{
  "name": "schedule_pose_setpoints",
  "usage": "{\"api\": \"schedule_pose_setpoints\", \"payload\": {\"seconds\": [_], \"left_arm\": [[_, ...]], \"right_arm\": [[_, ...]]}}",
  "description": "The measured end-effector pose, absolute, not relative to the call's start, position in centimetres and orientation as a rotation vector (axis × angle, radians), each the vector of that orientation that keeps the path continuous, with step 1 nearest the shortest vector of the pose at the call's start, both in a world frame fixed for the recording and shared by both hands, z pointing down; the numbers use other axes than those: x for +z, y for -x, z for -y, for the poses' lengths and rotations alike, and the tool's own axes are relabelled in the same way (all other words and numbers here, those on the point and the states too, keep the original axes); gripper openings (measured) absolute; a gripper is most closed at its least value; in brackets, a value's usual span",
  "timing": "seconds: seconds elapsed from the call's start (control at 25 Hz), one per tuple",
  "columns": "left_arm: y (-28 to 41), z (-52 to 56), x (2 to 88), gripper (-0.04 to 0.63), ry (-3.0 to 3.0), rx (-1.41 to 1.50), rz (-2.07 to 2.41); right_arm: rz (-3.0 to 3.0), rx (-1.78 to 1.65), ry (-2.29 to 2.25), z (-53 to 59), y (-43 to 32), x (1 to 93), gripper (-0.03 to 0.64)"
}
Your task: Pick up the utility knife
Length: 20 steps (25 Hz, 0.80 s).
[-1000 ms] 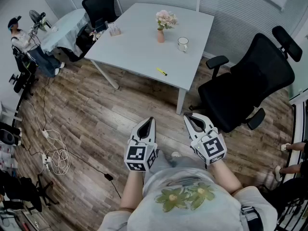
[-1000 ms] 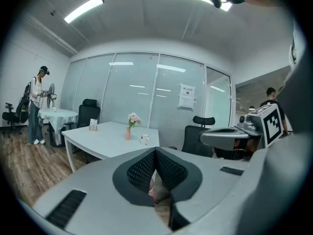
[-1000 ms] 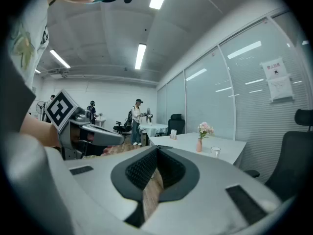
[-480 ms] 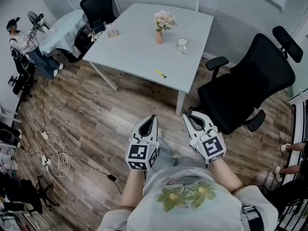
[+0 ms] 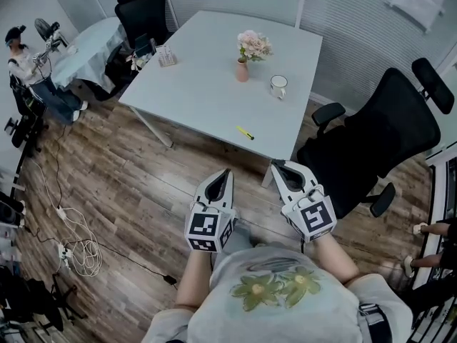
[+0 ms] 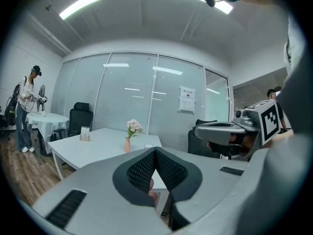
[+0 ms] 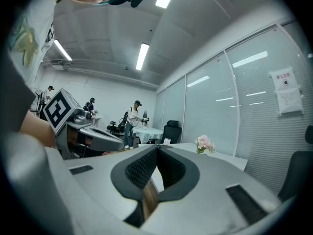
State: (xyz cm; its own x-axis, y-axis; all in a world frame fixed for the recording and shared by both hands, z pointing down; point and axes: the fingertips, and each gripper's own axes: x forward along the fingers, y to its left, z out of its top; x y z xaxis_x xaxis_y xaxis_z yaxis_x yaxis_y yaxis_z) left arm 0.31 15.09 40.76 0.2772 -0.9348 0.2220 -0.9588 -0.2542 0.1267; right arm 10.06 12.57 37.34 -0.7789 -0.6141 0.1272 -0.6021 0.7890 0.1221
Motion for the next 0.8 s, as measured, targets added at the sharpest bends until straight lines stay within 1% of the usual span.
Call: {"api": "schedule_pose_setpoints", "payload": {"seconds": [0.24,0.6,0.72,0.8], "left_arm": [[2.8,-9.2,40.1,0.002,-2.346,0.108,1.711],[7.7,-3.0,40.7,0.002,-2.379,0.127,1.649],[9.1,-1.8,40.8,0.002,-2.395,0.134,1.635],[9.8,-0.9,40.9,0.002,-2.403,0.14,1.627]], "right_arm": [[2.827,-0.159,-1.0,-7.2,-6.6,35.0,0.003],[2.855,-0.197,-1.117,-1.1,-2.4,32.8,0.005],[2.85,-0.188,-1.154,0.1,-1.4,33.0,0.043],[2.843,-0.181,-1.179,1.0,-0.9,33.1,0.089]]}}
